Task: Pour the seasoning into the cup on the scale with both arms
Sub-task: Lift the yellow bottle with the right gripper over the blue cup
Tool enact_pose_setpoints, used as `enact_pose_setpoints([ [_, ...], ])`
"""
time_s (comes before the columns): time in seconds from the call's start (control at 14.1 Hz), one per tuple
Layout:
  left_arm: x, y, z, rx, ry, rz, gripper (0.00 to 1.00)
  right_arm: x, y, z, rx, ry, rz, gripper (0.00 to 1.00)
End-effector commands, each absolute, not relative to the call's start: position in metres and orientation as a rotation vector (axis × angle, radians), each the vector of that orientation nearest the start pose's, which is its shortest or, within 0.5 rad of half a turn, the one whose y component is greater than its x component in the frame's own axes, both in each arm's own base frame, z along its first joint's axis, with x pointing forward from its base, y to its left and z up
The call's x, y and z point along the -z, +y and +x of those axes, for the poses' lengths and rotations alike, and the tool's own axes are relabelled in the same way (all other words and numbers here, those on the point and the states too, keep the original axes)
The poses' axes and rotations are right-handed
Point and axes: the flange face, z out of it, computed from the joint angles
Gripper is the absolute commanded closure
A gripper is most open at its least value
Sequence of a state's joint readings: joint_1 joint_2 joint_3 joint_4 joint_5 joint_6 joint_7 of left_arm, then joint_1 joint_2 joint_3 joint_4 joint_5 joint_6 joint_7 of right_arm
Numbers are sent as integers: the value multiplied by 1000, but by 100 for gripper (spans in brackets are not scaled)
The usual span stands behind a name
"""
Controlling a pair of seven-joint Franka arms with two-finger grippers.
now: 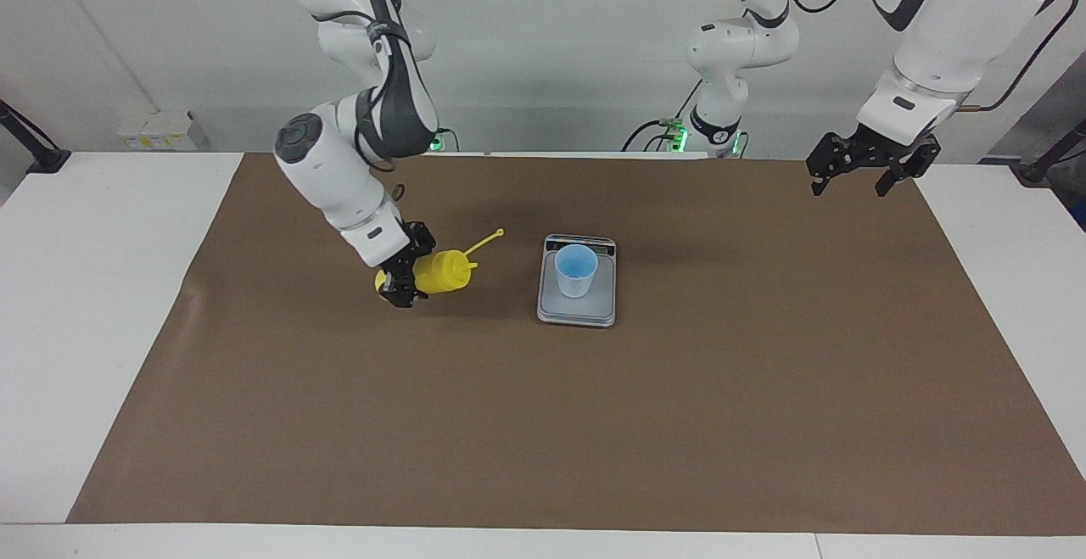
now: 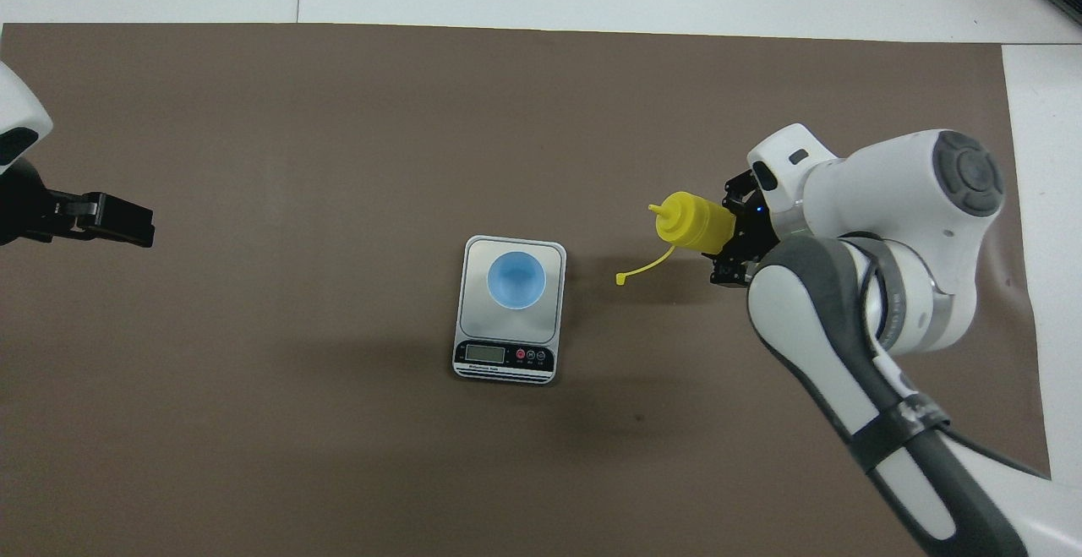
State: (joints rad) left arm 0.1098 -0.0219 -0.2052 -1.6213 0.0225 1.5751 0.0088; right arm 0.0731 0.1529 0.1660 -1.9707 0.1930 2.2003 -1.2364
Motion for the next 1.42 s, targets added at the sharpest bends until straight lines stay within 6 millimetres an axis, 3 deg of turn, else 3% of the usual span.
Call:
enact_pose_setpoints([
  [0.0, -614, -50, 537, -48, 167, -3116, 0, -416, 182, 573, 161, -2003, -2422, 100],
  [0.21, -614, -44, 537, -48, 151, -3117, 0, -426, 216, 562, 47, -2177, -2459, 100],
  [0.43, -614, -46, 537, -48, 155, -3117, 0, -443, 234, 559, -56, -2337, -2474, 100],
  [0.5, -614, -46, 537, -48, 155, -3117, 0, -447, 250, 556, -100, -2410, -2448, 100],
  [0.64, -614, -45, 537, -48, 153, -3117, 0, -446, 274, 561, -192, -2533, -2428, 100],
  [0.99, -614, -46, 537, -48, 155, -3117, 0, -452, 298, 556, -281, -2800, -2370, 100],
  [1.07, -614, -45, 537, -48, 153, -3117, 0, -454, 318, 546, -284, -2922, -2318, 100],
  [1.21, -614, -45, 537, -48, 153, -3117, 0, -438, 350, 532, -371, -3129, -2208, 100],
  [1.35, -614, -45, 537, -48, 153, -3117, 0, -431, 368, 525, -415, -3266, -2149, 100],
])
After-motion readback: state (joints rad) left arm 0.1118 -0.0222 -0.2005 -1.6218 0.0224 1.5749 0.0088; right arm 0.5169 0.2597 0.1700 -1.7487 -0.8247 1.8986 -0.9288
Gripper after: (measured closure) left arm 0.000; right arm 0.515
